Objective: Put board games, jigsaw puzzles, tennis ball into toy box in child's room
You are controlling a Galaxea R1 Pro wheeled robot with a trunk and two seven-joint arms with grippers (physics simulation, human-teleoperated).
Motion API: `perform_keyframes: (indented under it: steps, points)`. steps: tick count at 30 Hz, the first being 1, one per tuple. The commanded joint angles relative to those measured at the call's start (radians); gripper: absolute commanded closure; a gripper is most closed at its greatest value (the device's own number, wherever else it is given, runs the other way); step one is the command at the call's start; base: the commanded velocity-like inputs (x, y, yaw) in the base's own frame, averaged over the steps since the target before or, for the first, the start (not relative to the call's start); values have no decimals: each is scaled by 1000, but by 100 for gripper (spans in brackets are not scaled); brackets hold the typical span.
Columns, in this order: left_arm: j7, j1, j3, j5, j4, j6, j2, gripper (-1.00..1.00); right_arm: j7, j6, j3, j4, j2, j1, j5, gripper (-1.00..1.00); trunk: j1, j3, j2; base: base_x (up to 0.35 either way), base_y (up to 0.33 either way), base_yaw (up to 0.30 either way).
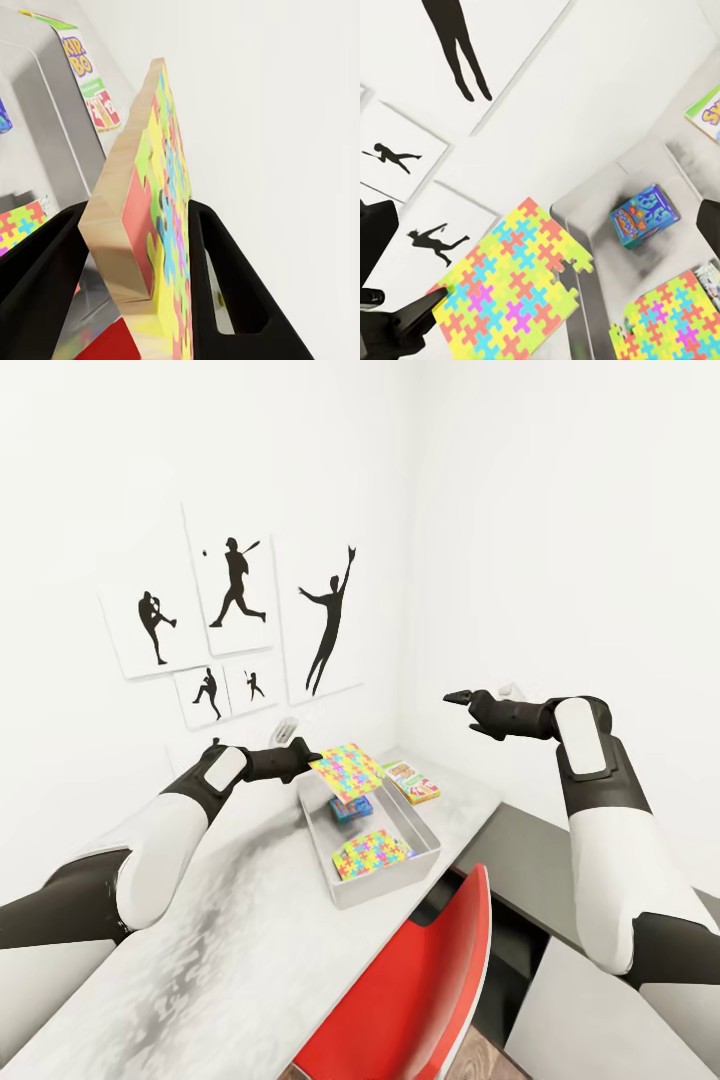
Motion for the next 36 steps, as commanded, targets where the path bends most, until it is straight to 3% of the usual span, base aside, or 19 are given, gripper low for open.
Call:
perform_keyframes:
  steps: [1,8,13,36]
  points:
    - [-1,-1,7,-1,-2,7,-1,100,-7,4,-1,0,0,-1,-8,-100,1,-4,-2,0,0,0]
    - [-13,-1,7,-1,-3,7,-1,100,-7,4,-1,2,0,-2,-8,-100,1,-14,-2,0,0,0]
    - [-15,-1,6,-1,-3,7,-1,100,-7,4,-1,3,1,-4,-8,-100,-19,-7,33,0,0,0]
    - [-13,-1,5,-2,-3,6,-1,100,-7,4,5,25,0,-6,-8,-100,-19,-44,33,0,0,0]
